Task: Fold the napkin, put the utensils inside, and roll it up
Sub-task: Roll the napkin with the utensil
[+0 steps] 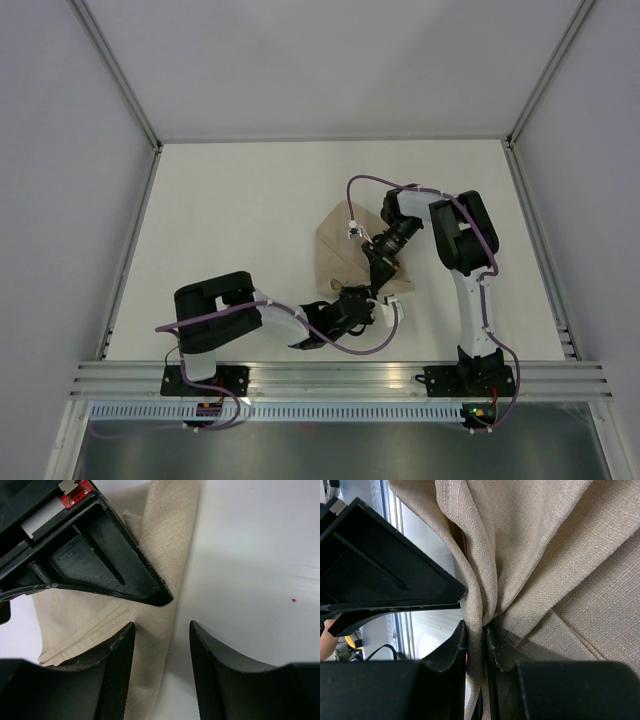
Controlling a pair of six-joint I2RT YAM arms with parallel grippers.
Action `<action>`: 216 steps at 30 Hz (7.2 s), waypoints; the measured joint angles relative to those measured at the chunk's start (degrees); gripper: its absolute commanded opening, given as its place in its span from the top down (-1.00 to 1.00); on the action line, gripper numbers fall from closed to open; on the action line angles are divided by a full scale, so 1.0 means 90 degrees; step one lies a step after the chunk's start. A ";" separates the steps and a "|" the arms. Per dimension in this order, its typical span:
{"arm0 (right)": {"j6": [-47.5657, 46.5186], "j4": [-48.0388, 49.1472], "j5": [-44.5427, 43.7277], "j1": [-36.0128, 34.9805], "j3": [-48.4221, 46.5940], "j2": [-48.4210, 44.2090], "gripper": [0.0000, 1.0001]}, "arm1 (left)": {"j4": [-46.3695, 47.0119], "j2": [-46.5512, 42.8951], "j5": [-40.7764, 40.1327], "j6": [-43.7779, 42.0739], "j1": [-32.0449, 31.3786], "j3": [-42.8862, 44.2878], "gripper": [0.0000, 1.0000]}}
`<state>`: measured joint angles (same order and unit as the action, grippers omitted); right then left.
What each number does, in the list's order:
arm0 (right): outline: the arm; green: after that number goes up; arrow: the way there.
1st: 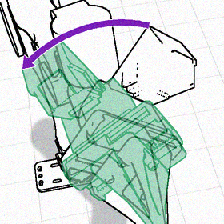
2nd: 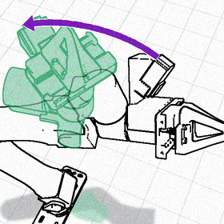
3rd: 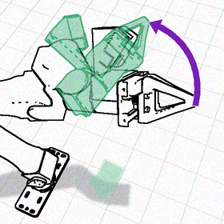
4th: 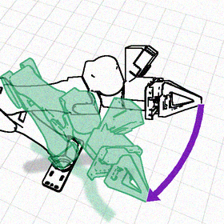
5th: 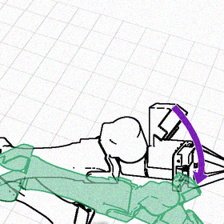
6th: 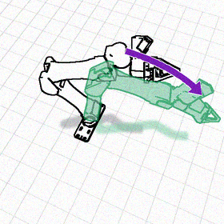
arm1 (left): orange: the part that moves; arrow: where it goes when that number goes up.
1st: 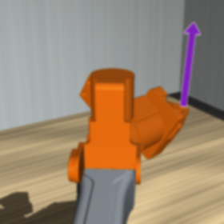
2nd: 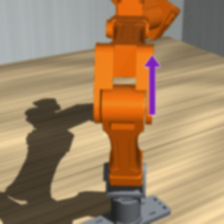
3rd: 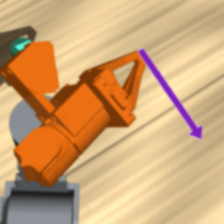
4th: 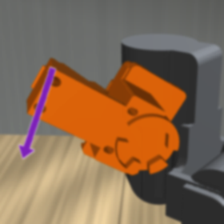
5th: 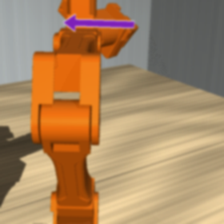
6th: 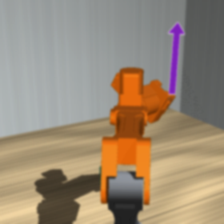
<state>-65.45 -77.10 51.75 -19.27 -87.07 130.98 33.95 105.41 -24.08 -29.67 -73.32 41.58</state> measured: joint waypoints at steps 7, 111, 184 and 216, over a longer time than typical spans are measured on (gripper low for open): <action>0.0015 -0.0087 0.0007 0.0005 -0.0080 0.0073 0.99 | -0.0330 0.0090 0.0104 -0.0005 0.0279 0.0265 0.05; 0.1608 0.5848 -0.2611 -0.0393 0.6926 -0.8437 -0.25 | -0.8259 0.3356 0.8374 0.2455 0.2676 0.6659 0.95; 0.1056 0.4408 -0.0942 0.0306 0.3181 -0.3092 0.98 | 0.0138 -0.2191 0.3288 0.5994 0.4486 -0.0442 0.05; 0.0464 0.1231 0.0262 0.0952 0.1052 -0.0806 0.96 | -0.1729 -0.0619 0.1209 -0.0729 0.0862 0.0644 -0.23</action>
<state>-61.28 -66.02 54.11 -10.70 -77.60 123.72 18.39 99.83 -13.19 -36.23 -65.56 47.37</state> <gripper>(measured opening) 0.300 0.612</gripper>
